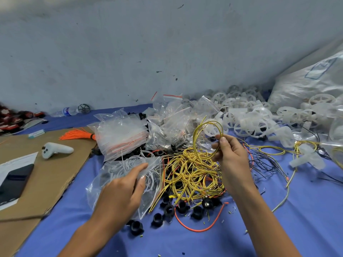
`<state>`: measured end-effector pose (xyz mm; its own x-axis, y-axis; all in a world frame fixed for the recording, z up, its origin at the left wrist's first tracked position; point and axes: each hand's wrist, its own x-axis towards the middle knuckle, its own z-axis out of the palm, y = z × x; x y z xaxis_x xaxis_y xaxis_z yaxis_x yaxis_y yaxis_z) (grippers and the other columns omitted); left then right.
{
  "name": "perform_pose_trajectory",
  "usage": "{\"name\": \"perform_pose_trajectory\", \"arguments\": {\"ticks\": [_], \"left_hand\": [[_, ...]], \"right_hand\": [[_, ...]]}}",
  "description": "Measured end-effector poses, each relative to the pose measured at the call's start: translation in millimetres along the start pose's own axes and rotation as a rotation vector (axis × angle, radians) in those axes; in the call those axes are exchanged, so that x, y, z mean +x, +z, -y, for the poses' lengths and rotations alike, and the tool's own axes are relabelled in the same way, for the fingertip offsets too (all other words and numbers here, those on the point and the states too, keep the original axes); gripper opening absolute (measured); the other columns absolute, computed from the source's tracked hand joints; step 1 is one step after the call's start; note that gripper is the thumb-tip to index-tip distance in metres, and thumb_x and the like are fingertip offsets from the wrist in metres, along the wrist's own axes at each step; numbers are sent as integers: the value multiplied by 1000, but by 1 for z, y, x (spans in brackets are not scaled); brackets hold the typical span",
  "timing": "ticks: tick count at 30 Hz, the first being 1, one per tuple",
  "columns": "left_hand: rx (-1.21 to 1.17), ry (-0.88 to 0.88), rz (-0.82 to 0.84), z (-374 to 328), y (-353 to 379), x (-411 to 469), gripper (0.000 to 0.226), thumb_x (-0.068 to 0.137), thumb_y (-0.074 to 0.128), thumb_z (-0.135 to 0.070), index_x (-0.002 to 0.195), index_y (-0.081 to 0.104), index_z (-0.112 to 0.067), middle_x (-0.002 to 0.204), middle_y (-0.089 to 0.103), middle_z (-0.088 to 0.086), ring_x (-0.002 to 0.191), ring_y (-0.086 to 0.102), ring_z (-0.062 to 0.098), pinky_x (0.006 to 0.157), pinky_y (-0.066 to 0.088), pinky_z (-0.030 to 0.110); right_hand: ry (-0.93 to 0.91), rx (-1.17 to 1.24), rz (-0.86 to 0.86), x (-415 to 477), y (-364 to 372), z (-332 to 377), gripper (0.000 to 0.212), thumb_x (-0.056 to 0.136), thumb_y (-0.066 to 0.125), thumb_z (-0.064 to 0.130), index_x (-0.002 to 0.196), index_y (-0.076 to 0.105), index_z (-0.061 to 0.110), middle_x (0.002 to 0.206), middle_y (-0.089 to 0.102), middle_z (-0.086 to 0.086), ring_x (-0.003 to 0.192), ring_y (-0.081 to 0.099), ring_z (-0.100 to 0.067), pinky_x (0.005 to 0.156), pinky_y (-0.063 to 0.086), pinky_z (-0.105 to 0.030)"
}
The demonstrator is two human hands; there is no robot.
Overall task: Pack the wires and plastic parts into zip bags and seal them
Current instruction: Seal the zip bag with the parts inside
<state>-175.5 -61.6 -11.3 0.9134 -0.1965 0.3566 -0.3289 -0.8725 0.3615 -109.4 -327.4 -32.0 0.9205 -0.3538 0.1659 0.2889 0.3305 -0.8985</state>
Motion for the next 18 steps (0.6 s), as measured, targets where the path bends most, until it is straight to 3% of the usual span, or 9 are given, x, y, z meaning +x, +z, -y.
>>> {"name": "perform_pose_trajectory", "arguments": {"ticks": [6, 12, 15, 18], "left_hand": [[48, 41, -27, -4, 2, 5, 68, 84, 36, -73, 141, 50, -38, 45, 39, -5, 42, 44, 8, 45, 24, 19], [106, 6, 22, -8, 10, 9, 76, 71, 29, -86, 130, 50, -42, 53, 47, -6, 49, 46, 2, 48, 28, 22], [107, -52, 77, -10, 17, 6, 61, 75, 39, -85, 117, 49, -42, 57, 47, -8, 53, 45, 4, 51, 30, 27], [-13, -77, 62, -15, 23, 8, 45, 84, 53, -71, 113, 58, -37, 62, 52, -8, 58, 52, 5, 53, 35, 23]], "right_hand": [[86, 76, 69, 0, 1, 2, 23, 105, 41, 12, 98, 63, 14, 71, 55, 2, 50, 42, -5, 48, 41, -18], [236, 277, 154, 0, 0, 4, 22, 105, 42, 12, 98, 63, 12, 70, 54, 3, 55, 43, -4, 52, 37, -14], [337, 366, 162, 1, 0, 5, 21, 105, 43, 15, 97, 62, 14, 66, 52, 6, 53, 47, -4, 49, 42, -16], [422, 504, 196, 1, 1, 3, 21, 105, 40, 15, 92, 57, 13, 60, 44, 5, 44, 38, -7, 42, 36, -19]]}}
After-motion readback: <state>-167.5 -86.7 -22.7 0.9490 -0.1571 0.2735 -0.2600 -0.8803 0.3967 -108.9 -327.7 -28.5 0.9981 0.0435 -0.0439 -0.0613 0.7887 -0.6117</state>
